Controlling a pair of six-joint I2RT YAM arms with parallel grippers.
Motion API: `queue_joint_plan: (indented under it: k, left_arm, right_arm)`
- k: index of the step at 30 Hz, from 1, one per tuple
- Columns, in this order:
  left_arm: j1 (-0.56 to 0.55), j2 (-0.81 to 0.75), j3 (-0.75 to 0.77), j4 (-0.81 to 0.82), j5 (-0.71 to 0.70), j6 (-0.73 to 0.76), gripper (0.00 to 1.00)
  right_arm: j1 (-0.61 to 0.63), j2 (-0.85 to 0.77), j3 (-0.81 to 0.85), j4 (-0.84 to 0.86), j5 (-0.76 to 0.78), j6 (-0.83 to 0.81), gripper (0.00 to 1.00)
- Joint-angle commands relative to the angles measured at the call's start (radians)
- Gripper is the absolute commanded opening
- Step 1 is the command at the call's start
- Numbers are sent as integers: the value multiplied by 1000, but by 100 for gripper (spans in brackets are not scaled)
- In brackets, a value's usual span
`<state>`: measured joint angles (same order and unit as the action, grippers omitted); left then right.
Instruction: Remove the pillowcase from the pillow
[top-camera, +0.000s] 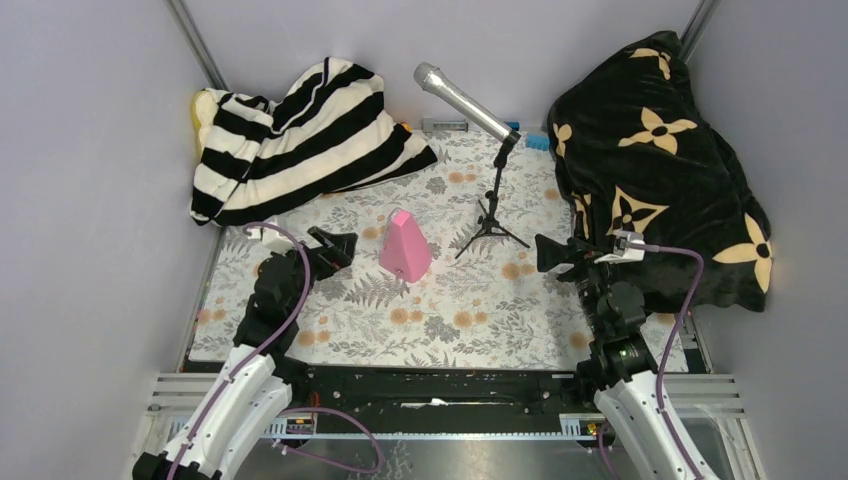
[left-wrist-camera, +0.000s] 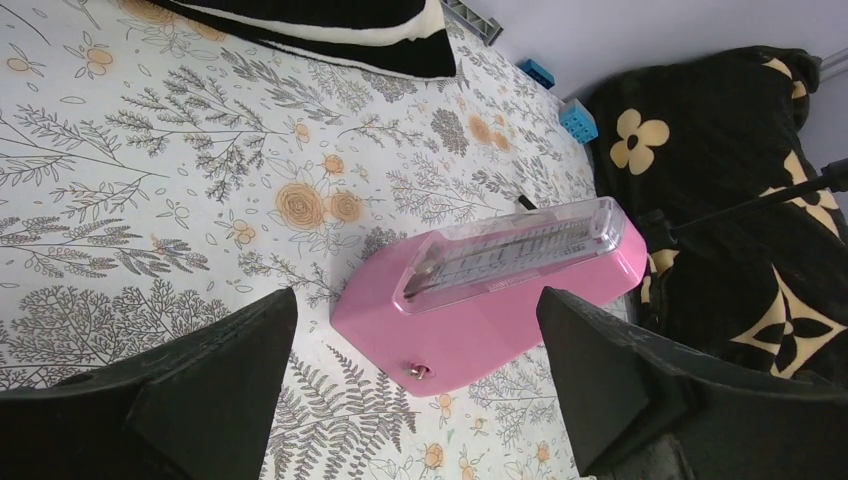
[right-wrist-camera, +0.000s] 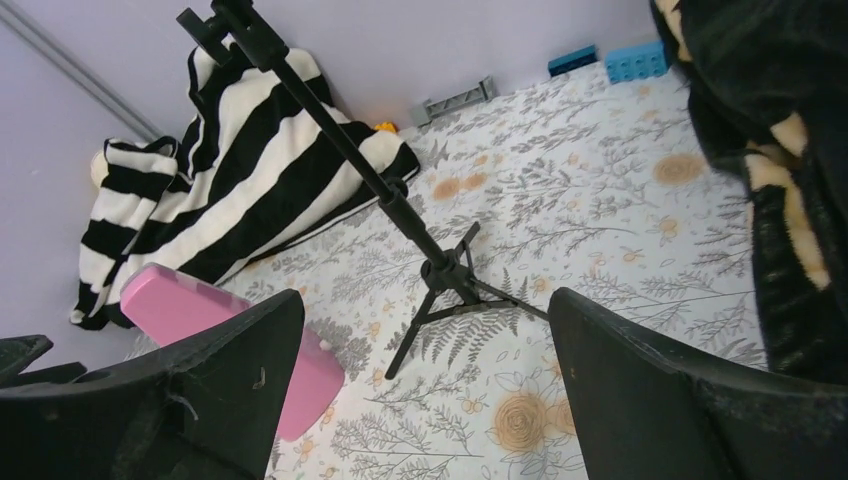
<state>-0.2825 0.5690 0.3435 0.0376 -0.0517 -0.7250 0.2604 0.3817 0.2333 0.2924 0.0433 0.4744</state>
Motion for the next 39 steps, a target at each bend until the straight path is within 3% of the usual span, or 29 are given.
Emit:
queue_joint_plan:
  k: [1, 7, 12, 20, 31, 39]
  left_arm:
    - [-3, -7, -11, 1, -30, 16, 99]
    - [-2, 61, 0, 16, 14, 21, 99]
    - [-4, 101, -23, 76, 47, 32, 99]
    - [-43, 118, -67, 186, 72, 58, 99]
    - [-70, 221, -102, 329, 112, 85, 99]
    - [-75, 211, -112, 342, 115, 108, 99]
  right_arm:
    - [5, -83, -26, -81, 80, -39, 100]
    - [6, -21, -6, -63, 25, -57, 100]
    - [5, 157, 60, -15, -92, -62, 100]
    - [8, 467, 81, 227, -196, -3, 100]
    - [137, 825, 229, 370, -11, -140, 100]
    - [137, 1034, 308, 501, -14, -239, 95]
